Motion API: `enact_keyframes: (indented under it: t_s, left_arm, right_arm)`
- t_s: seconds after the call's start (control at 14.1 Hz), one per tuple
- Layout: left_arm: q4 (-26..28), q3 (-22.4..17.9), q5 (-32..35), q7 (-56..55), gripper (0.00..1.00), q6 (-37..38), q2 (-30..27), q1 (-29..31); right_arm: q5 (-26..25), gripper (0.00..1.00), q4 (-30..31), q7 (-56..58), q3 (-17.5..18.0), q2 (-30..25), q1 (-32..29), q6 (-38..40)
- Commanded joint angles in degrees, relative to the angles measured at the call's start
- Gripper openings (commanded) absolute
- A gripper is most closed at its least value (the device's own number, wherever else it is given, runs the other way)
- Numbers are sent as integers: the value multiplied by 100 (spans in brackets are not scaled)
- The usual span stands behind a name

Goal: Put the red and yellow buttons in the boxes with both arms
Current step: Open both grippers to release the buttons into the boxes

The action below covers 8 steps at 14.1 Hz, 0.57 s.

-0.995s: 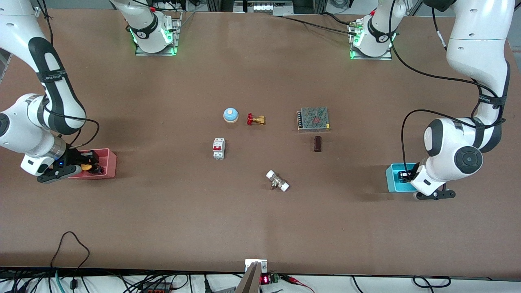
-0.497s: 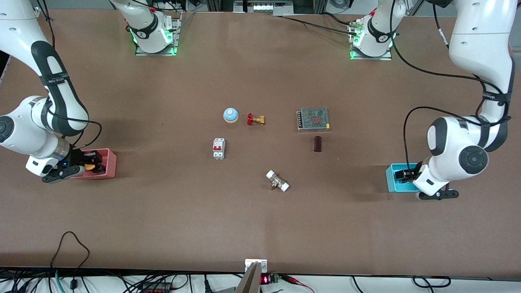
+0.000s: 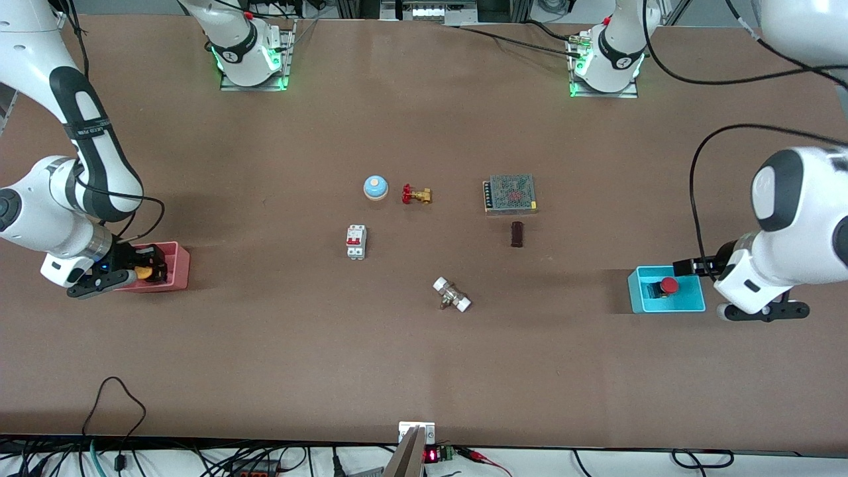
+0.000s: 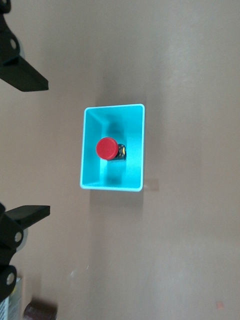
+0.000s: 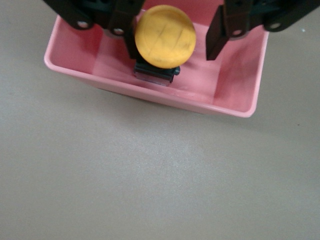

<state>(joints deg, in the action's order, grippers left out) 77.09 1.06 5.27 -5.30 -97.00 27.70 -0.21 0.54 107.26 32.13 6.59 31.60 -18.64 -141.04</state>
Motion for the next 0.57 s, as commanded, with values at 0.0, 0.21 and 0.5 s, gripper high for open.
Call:
enact_keyframes:
  t_s: [0.0, 0.21, 0.5]
  left_arm:
    - [-378, 69, -79, 82, 100, 287, -264, -40]
    - [-484, 87, -88, 64, 100, 304, -476, -49]
    - [-388, 227, -96, 82, 100, 1066, -932, 4]
  right_arm:
    - [78, 100, -56, 101, 45, 4, -69, 41]
    - [78, 100, -56, 74, 45, 4, -69, 41]
    - [122, 100, -100, 39, 88, -513, -8, 662]
